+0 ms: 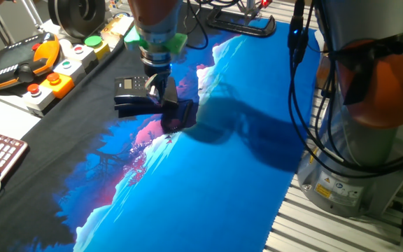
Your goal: Place the handset of the telephone on the corresponding phone cradle
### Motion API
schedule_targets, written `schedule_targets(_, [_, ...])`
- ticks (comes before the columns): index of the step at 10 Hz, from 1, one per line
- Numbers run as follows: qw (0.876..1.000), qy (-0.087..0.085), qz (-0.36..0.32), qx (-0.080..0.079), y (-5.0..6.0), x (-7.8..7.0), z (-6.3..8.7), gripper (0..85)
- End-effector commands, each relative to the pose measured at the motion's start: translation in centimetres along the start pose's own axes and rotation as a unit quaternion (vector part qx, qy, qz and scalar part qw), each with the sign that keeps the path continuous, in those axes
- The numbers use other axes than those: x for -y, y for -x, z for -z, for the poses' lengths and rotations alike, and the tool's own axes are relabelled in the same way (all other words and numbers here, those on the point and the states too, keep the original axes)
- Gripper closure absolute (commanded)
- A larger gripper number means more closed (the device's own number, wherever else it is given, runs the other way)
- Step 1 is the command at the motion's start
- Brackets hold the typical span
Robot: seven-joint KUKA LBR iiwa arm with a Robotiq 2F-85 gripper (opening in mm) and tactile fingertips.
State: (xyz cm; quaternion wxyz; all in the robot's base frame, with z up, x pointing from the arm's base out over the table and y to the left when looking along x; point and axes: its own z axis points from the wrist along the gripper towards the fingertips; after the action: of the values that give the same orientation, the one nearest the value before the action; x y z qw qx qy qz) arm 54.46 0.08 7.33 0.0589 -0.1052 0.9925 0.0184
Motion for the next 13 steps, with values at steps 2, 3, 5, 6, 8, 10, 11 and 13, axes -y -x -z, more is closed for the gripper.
schedule_targets(2, [1.000,0.000,0.000,0.001,0.05,0.07,-0.30,84.3])
schedule_targets(3, [1.000,0.000,0.000,0.001,0.06,0.07,-0.30,84.3])
schedule_targets(5, [1.000,-0.001,0.002,0.003,0.18,0.16,-0.44,84.3])
schedule_targets(6, [1.000,-0.002,0.006,0.005,0.28,0.24,-0.53,84.3])
schedule_targets(8, [1.000,-0.006,0.011,0.008,0.40,0.37,-0.63,84.3])
schedule_targets(10, [1.000,-0.007,0.012,0.007,0.55,0.42,-0.68,84.3])
schedule_targets(11, [1.000,-0.007,0.011,0.007,0.57,0.42,-0.70,84.3])
schedule_targets(13, [1.000,-0.008,0.016,0.010,0.71,0.43,-0.81,84.3])
